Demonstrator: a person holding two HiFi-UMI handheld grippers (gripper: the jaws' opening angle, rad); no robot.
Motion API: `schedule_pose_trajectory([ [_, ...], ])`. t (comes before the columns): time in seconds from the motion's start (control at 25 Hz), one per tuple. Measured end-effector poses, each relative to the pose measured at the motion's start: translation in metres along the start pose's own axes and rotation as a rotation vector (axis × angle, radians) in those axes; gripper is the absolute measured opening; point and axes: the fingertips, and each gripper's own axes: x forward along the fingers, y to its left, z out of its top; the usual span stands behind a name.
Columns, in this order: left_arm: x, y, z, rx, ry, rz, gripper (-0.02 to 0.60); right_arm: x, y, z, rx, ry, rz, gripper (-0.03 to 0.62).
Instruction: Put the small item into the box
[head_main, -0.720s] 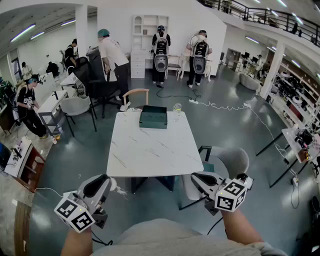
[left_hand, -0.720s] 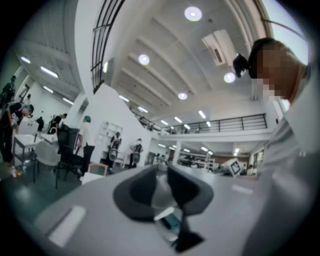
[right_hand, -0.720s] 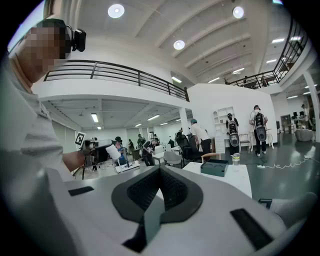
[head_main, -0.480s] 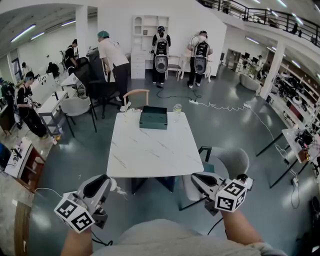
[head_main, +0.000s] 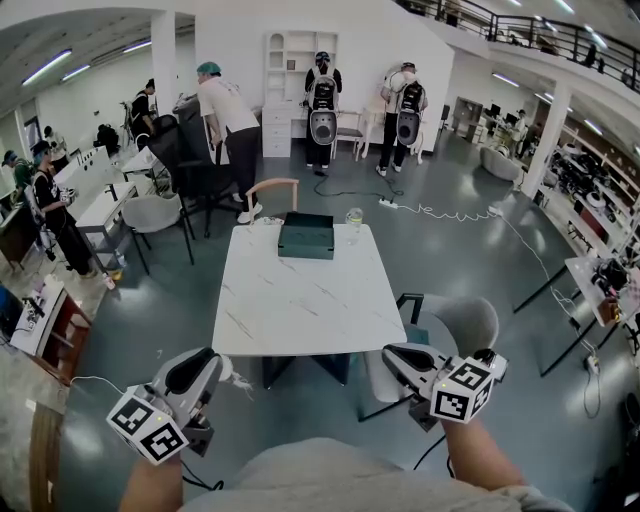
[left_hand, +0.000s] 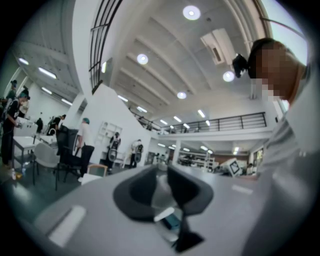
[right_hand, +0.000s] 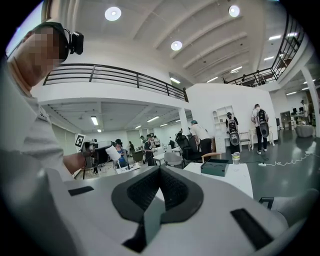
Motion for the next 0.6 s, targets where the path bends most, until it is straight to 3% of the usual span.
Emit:
schedule_pose_trajectory([
  [0.6, 0.066, -0.062, -0.007, 0.026, 0.011, -0.006, 0.072, -0.057, -0.047, 0.008, -0.013, -0.034, 0.035, 0.008],
])
